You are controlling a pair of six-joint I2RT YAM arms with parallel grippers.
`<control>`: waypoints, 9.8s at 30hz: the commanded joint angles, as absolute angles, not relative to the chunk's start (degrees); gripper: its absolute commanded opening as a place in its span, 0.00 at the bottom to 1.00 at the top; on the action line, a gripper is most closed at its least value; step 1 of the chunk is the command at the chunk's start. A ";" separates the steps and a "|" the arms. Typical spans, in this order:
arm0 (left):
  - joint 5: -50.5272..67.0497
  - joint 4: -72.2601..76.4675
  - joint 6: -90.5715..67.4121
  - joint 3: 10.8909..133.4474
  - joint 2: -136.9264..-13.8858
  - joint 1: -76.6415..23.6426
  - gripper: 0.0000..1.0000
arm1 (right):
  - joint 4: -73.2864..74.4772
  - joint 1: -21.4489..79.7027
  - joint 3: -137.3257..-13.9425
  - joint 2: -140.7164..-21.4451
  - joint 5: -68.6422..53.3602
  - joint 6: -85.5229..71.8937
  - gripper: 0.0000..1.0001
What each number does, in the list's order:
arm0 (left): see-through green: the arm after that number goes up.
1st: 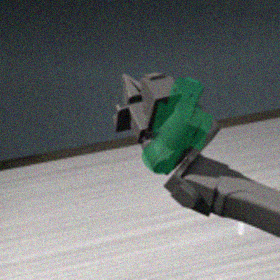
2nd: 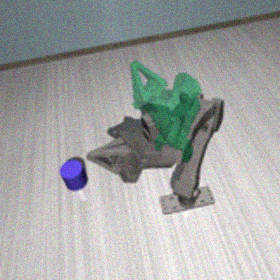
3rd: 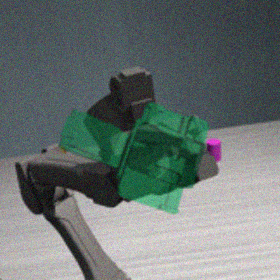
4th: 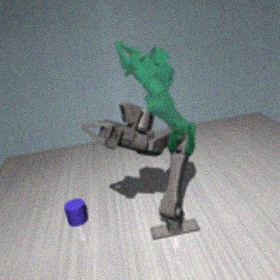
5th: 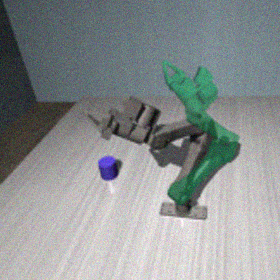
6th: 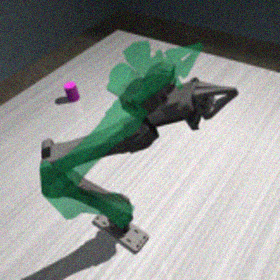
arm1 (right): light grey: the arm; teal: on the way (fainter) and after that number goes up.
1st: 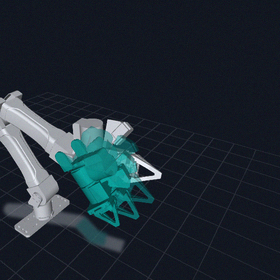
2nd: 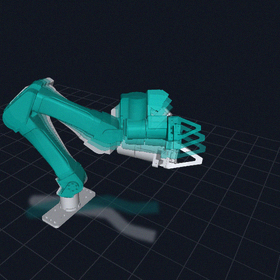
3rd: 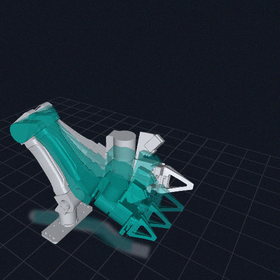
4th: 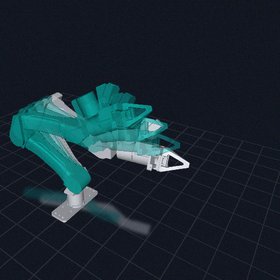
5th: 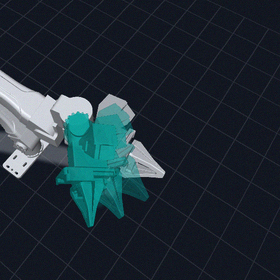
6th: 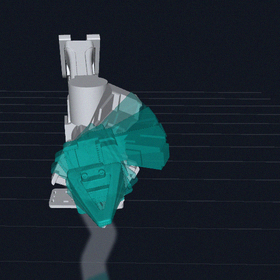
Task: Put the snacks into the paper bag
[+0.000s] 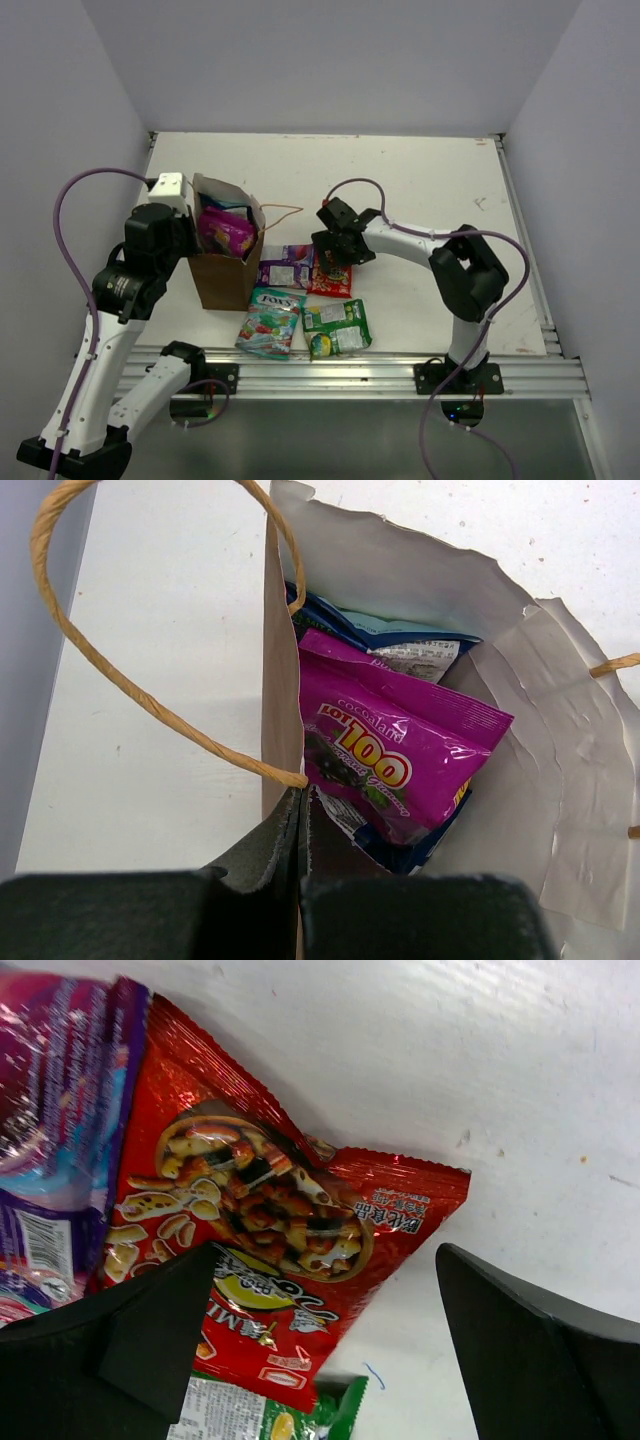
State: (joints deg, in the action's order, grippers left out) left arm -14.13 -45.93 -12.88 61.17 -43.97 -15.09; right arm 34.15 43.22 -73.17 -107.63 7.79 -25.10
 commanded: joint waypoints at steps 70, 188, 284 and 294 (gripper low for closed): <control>-13.54 -44.74 -12.48 61.52 -42.36 -15.73 0.00 | 26.02 48.60 -82.88 -109.67 -3.15 -26.72 0.80; -13.71 -46.58 -12.48 62.67 -41.48 -18.98 0.00 | 55.11 62.49 -147.21 -122.07 19.69 -13.97 0.00; -15.91 -47.20 -12.04 61.79 -39.46 -18.98 0.00 | 39.55 64.60 -139.48 -122.08 13.01 -11.77 0.00; -15.82 -47.11 -11.95 61.96 -39.38 -18.98 0.00 | 40.69 64.69 -128.16 -121.47 11.25 -12.65 0.00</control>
